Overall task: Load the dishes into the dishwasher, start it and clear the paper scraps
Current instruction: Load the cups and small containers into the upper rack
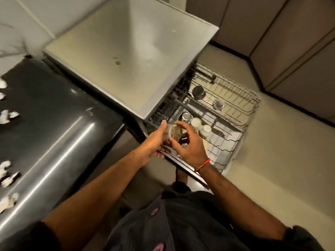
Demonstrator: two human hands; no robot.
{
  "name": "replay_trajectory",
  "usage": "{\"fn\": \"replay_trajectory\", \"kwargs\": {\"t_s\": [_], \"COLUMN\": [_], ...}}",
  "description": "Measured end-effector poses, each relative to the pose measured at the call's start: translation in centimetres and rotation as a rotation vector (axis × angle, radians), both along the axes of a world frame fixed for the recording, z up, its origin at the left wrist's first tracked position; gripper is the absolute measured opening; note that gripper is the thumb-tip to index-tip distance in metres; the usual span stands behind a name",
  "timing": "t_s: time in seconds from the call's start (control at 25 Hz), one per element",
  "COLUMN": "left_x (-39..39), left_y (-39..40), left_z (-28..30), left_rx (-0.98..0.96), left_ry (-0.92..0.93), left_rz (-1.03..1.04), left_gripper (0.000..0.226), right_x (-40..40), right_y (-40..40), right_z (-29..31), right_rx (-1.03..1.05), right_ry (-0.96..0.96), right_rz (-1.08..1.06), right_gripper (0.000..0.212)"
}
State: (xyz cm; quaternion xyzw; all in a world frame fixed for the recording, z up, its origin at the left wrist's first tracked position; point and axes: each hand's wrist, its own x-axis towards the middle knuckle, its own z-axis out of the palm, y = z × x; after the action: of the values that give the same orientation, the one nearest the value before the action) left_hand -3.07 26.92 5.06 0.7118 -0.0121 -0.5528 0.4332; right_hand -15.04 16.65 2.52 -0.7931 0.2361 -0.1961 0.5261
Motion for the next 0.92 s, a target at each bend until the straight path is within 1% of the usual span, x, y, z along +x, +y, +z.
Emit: {"fn": "replay_trajectory", "kwargs": {"t_s": [0.08, 0.12, 0.28, 0.44, 0.52, 0.68, 0.8, 0.92], "left_x": [-1.1, -1.5, -2.3, -1.6, -1.1, 2.4, 5.1, 6.9], "left_y": [-4.5, -6.4, -11.1, -13.1, -13.3, -14.0, -14.6, -15.0], "left_z": [-1.1, -1.5, -3.6, -5.2, -5.6, -7.2, -7.8, -8.3], "left_rx": [0.008, 0.012, 0.044, 0.136, 0.153, 0.225, 0.302, 0.362], "left_ry": [0.011, 0.002, -0.123, -0.22, -0.263, -0.402, -0.441, -0.467], "left_rz": [-0.079, -0.092, -0.125, -0.189, -0.214, -0.208, -0.176, -0.174], "left_gripper": [0.063, 0.058, 0.038, 0.038, 0.041, 0.045, 0.047, 0.044], "right_x": [-1.9, -2.7, -3.8, -4.2, -4.1, 0.9, 7.0, 12.6], "right_y": [-3.9, -5.5, -9.7, -13.1, -14.1, -16.3, -17.8, -18.3], "right_z": [-1.6, -2.2, -4.9, -8.9, -10.2, -11.5, -12.7, -15.7], "right_rx": [0.048, 0.07, 0.097, 0.208, 0.225, 0.17, 0.135, 0.086], "right_ry": [0.052, 0.078, 0.164, 0.321, 0.375, 0.426, 0.476, 0.536], "right_rz": [-0.065, -0.089, -0.161, -0.301, -0.33, -0.188, -0.064, 0.034], "right_gripper": [0.059, 0.059, 0.061, 0.061, 0.061, 0.061, 0.06, 0.067]}}
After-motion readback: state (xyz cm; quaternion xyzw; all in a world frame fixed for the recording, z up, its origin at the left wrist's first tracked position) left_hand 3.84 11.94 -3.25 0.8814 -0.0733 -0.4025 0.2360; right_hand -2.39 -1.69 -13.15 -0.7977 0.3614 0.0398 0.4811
